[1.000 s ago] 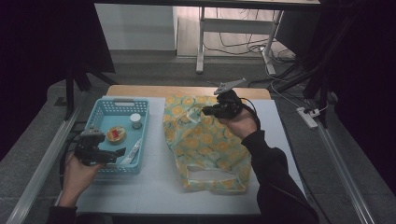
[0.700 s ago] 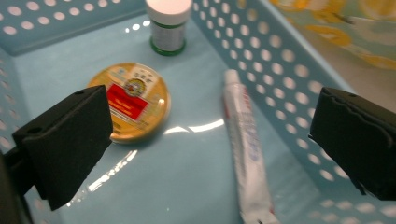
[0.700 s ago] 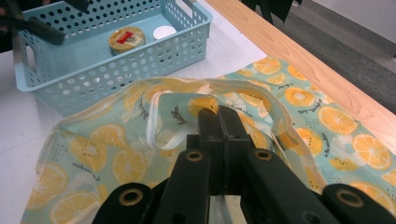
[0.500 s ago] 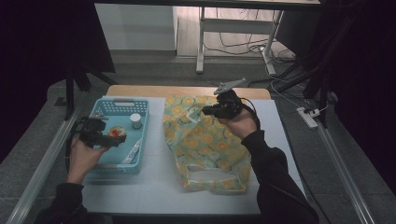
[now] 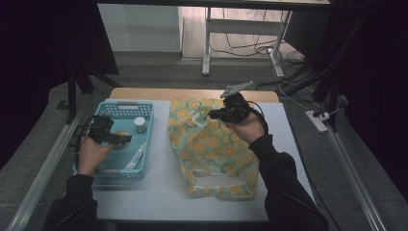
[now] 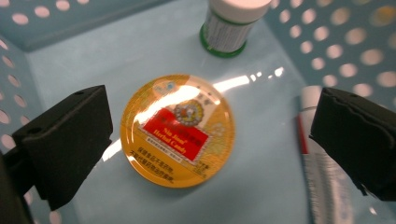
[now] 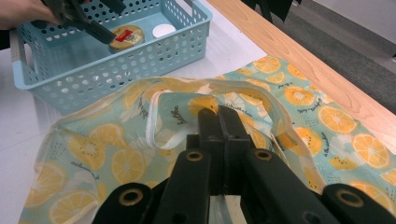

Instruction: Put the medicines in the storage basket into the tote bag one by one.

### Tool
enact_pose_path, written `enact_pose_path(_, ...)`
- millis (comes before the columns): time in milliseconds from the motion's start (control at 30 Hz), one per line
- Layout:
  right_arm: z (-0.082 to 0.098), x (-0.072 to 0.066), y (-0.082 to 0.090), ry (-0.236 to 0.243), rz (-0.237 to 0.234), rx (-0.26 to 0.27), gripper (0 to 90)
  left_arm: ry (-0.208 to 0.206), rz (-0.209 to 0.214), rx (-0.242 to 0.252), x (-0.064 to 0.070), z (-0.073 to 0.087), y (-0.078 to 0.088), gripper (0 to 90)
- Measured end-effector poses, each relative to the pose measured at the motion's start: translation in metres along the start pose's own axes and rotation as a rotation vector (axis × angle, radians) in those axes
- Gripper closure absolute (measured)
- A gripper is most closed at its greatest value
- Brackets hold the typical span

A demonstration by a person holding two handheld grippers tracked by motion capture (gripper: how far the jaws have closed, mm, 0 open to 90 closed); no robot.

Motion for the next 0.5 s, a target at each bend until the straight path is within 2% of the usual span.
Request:
enact_pose_path(267,0.0,0.0,0.0,0.0,-0.001,-0.001,89.9,0.001,-0.008,-0.109,-0.006,0.002,-0.02,0.0)
enact_pose_path(500,0.002,0.0,-0.002,0.0,-0.007,-0.005,89.9,-0.009,-0.039,-0.189,-0.004,0.002,-0.03,0.0)
Point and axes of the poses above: each handheld gripper's, and its own axes: y roughly backward along the jaws, z roughly out of its underside, x roughly to its right, the point moved 5 cm from there along -y, roughly forward along the jaws, and after that the axes turned 9 degrees about -z, right-handed, at the moved point
